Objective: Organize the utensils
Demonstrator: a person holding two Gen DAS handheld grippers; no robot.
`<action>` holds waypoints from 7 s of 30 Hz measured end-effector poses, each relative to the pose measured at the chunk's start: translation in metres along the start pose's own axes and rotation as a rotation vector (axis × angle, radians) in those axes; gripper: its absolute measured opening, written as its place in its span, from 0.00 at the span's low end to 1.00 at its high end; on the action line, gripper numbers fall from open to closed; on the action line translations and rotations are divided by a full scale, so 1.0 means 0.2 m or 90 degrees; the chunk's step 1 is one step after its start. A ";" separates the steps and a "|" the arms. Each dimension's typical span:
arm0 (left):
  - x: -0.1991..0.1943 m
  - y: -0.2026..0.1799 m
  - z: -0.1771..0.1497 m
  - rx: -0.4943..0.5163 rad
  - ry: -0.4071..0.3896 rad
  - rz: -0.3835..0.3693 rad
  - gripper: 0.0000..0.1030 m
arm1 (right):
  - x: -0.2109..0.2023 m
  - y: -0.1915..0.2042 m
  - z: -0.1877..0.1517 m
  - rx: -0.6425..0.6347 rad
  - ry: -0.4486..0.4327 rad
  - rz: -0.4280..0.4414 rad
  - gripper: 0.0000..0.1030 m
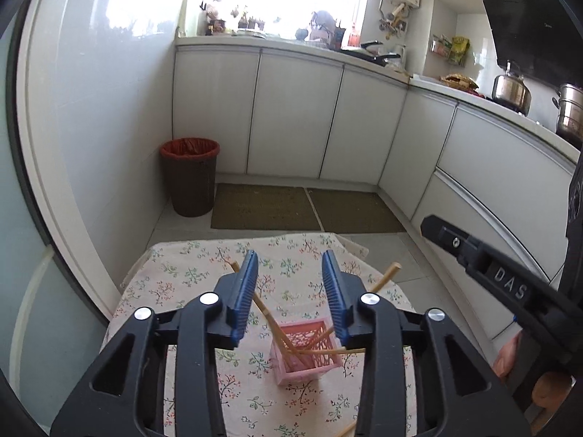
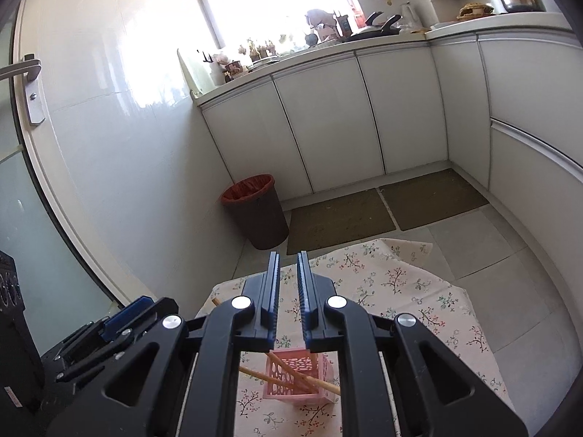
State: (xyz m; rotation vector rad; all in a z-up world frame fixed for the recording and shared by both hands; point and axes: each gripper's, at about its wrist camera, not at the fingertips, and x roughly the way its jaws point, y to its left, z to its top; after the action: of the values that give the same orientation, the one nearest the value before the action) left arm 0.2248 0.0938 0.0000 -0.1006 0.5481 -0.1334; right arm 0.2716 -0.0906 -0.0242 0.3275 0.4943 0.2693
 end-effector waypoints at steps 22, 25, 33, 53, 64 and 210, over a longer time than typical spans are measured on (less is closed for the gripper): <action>-0.44 -0.10 -0.01 0.004 -0.075 0.065 0.87 | -0.45 0.00 -0.02 -0.006 -0.019 -0.119 0.72; -0.48 -0.13 -0.03 0.012 -0.078 0.068 0.92 | -0.49 -0.04 -0.05 0.007 -0.023 -0.139 0.88; -0.52 -0.19 -0.13 0.033 -0.050 0.072 0.93 | -0.60 -0.23 -0.17 0.079 0.009 -0.175 0.94; 0.04 -0.51 -0.81 0.171 0.348 -0.058 0.93 | -0.72 -0.90 -0.92 0.358 0.237 -0.143 0.94; 0.40 -0.63 -0.93 0.169 0.446 -0.057 0.93 | -0.70 -1.05 -1.03 0.409 0.275 -0.136 0.94; -0.63 -0.13 -0.47 0.060 0.059 -0.131 0.06 | -0.48 -0.40 -0.71 0.094 0.246 -0.109 0.08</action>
State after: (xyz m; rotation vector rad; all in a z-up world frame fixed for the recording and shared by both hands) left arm 0.0664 0.0821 -0.0115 -0.0591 0.6220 -0.3648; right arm 0.1320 -0.1606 -0.1311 0.3758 0.9215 0.1285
